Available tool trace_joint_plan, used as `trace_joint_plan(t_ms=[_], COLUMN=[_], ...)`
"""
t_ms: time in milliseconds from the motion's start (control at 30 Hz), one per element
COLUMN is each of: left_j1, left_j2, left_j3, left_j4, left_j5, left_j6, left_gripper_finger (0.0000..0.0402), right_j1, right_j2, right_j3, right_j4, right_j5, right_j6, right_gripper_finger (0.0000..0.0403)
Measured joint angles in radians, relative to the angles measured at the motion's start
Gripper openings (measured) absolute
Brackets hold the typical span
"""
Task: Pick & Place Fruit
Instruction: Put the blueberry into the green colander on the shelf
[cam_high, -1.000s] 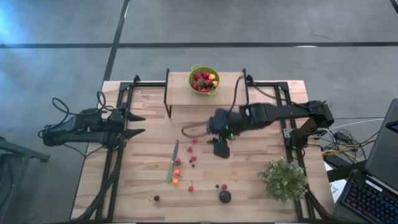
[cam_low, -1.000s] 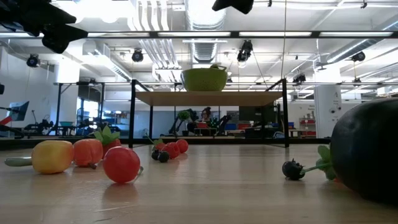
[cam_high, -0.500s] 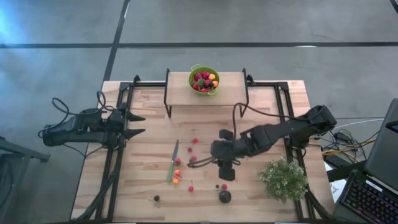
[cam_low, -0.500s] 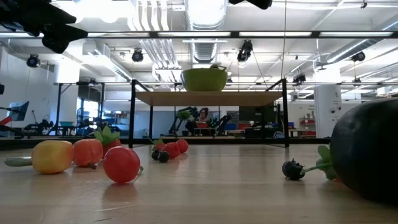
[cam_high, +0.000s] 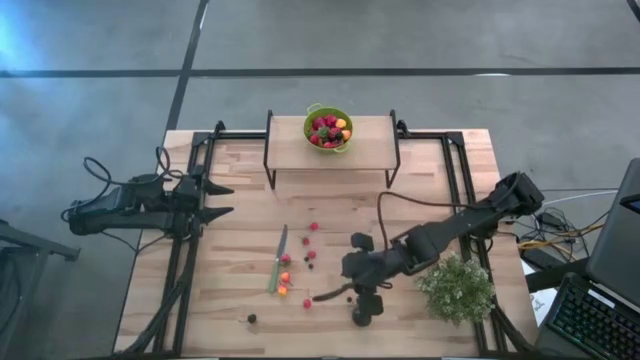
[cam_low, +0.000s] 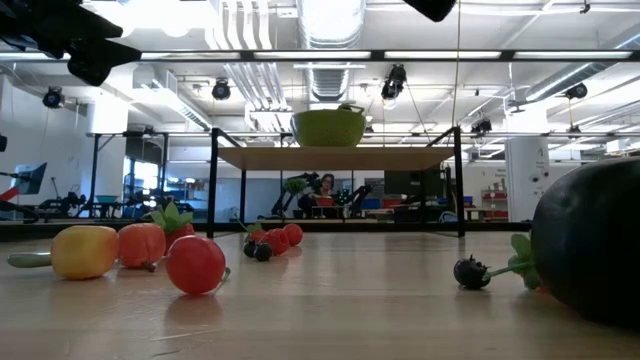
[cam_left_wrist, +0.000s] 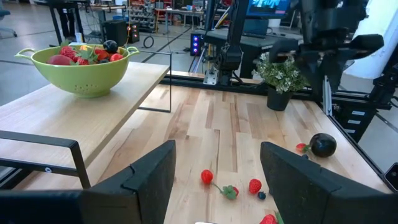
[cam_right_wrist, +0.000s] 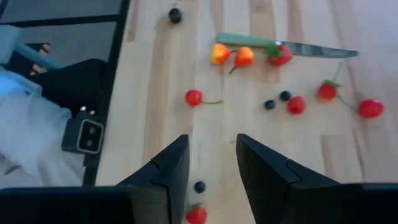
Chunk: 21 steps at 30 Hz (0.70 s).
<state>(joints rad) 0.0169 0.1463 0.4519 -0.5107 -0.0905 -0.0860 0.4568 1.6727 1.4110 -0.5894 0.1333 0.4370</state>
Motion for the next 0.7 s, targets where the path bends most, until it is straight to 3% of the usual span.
trace_joint_plan(t_ms=[533,700], left_j1=[0.000,0.000], left_j2=[0.000,0.000], left_j3=[0.000,0.000], left_j4=[0.000,0.000], left_j5=[0.000,0.000], left_j6=[0.000,0.000], left_gripper_finger=[0.0241,0.0241], right_j1=[0.058,0.058], right_j2=[0.001,0.066], right_j3=[-0.226,-0.239], right_j4=[0.279,0.332], right_j5=[-0.037,-0.028], right_j6=[0.005,0.013], right_gripper_finger=[0.0187,0.0200])
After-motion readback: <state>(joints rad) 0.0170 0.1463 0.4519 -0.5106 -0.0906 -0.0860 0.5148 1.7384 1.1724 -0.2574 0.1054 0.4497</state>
